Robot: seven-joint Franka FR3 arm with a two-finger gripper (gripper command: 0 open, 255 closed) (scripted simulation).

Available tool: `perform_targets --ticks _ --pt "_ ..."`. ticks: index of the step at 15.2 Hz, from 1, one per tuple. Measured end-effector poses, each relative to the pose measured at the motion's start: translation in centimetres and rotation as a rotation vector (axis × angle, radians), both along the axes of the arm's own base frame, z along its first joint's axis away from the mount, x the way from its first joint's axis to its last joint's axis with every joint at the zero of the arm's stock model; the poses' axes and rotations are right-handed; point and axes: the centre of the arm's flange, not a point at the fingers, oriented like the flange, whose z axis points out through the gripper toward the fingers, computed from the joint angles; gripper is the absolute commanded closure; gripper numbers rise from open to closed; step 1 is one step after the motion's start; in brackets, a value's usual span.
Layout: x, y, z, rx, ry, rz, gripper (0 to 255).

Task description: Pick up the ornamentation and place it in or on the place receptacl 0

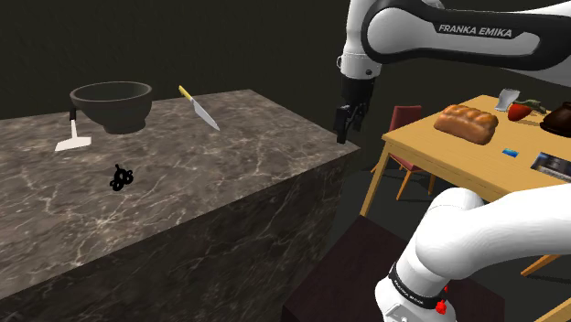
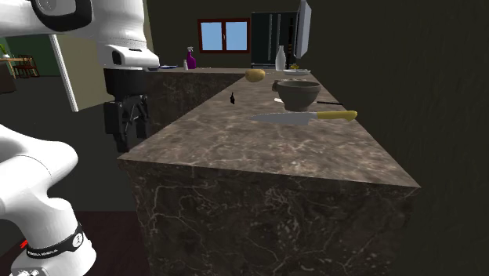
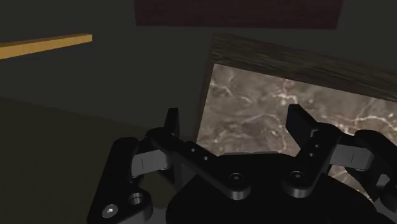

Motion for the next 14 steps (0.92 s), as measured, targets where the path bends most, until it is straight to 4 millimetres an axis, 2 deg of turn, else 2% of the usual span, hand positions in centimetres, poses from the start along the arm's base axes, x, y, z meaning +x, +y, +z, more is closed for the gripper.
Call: perform_targets --ticks 2,9,14 --pt "0.1 0.5 -0.2 0.003 -0.013 0.005 0" --pt "1.0 7.1 -2.4 0.041 -0.203 0.076 0" --pt "1.4 12.3 -2.9 0.073 -0.364 0.128 0"
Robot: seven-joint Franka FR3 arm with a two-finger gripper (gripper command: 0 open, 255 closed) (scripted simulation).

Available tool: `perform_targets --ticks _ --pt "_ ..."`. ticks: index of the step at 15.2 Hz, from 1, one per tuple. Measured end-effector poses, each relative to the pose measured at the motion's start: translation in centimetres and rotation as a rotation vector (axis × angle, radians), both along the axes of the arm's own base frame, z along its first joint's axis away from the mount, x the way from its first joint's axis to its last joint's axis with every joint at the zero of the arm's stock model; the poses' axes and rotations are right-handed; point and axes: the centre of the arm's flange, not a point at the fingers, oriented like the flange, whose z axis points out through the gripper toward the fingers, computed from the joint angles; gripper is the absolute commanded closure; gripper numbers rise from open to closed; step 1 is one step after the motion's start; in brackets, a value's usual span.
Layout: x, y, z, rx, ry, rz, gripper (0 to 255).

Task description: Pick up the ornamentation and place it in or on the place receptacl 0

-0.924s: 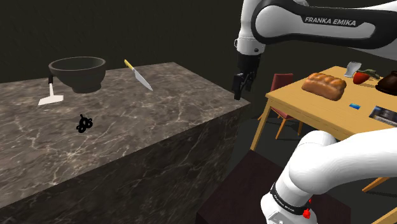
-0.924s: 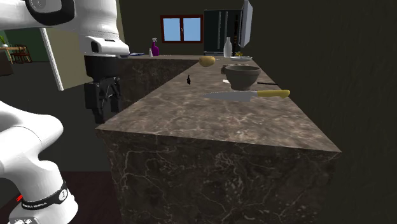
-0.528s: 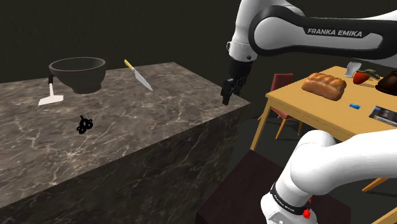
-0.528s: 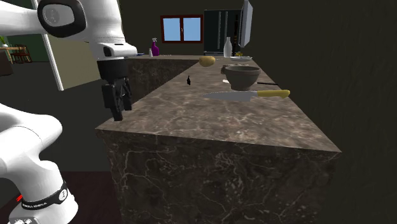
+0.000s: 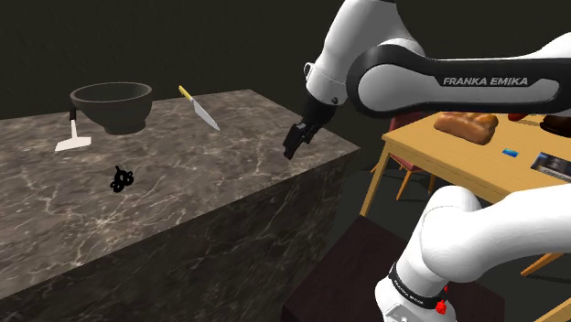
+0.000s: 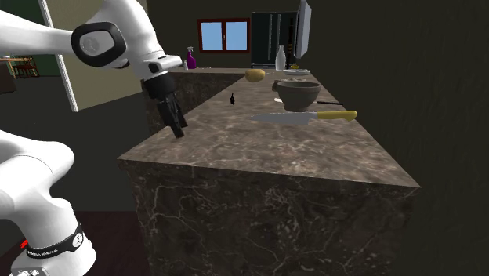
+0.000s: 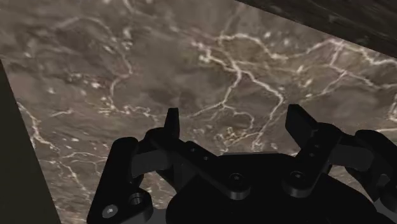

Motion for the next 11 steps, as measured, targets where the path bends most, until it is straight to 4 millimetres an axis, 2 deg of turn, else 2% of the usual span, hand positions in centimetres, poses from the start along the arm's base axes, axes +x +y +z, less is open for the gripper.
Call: perform_targets --ticks 3,11 --pt "0.4 2.9 -0.5 0.020 -0.092 0.031 0" --pt "1.1 12.2 -2.2 0.070 -0.326 0.116 0"
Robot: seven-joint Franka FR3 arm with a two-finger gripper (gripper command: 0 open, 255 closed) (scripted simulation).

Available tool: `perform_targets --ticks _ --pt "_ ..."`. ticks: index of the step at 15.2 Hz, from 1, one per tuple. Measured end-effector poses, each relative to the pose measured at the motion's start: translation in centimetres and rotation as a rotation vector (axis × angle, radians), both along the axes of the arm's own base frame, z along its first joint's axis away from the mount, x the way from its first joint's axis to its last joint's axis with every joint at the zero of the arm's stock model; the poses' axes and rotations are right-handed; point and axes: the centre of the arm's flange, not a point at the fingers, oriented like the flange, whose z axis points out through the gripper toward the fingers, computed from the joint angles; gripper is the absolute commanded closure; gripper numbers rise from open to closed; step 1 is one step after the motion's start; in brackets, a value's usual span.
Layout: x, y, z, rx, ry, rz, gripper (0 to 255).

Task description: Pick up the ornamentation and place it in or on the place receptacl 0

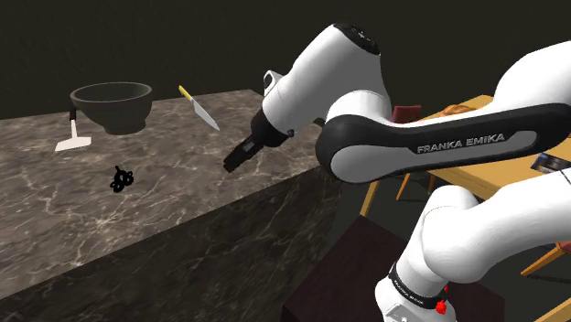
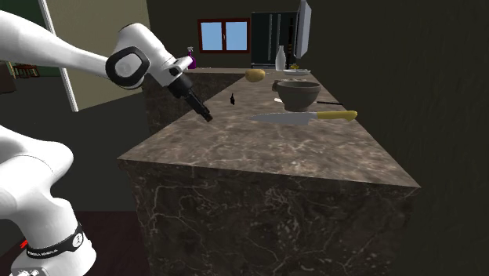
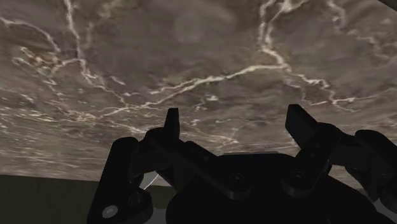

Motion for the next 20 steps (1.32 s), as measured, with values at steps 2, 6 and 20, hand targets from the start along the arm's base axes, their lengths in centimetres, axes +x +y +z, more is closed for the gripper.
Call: perform_targets --ticks 2,6,20 --pt "0.1 1.5 -0.5 0.009 -0.055 0.022 0" --pt "0.1 5.9 -1.5 0.028 -0.164 0.065 0" --pt "1.1 17.7 -2.6 0.090 -0.459 0.177 0"
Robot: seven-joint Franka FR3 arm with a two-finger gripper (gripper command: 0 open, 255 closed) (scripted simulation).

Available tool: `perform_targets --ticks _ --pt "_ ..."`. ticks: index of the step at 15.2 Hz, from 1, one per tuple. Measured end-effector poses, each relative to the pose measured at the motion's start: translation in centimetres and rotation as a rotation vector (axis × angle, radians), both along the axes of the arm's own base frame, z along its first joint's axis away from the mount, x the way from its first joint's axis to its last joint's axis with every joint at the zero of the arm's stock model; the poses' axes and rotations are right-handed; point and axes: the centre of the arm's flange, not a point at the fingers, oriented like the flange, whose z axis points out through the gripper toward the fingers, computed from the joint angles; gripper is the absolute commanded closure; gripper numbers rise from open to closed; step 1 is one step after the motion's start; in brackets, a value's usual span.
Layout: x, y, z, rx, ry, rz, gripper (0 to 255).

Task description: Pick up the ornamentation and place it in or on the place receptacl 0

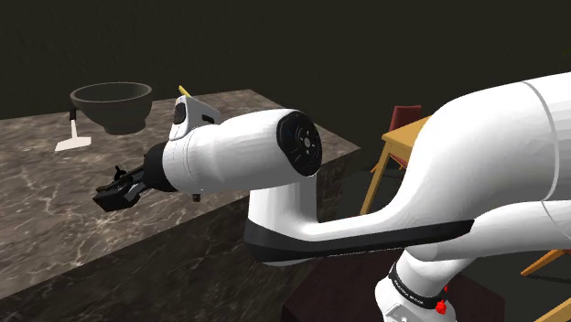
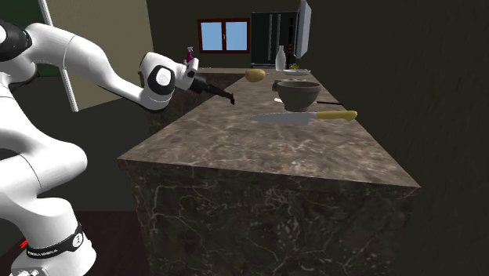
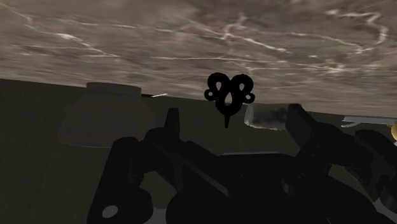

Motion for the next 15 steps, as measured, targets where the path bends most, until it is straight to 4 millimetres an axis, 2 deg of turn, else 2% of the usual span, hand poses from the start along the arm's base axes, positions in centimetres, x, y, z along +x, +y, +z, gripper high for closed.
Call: perform_targets --ticks 4,10,11,15 --pt "1.7 0.6 -1.0 0.000 -0.001 0.000 0" --pt "2.1 0.7 -1.2 0.001 -0.001 0.000 0" --pt "2.1 0.7 -1.2 0.001 -0.001 0.000 255" --pt "2.1 0.7 -1.2 0.001 -0.001 0.000 255"
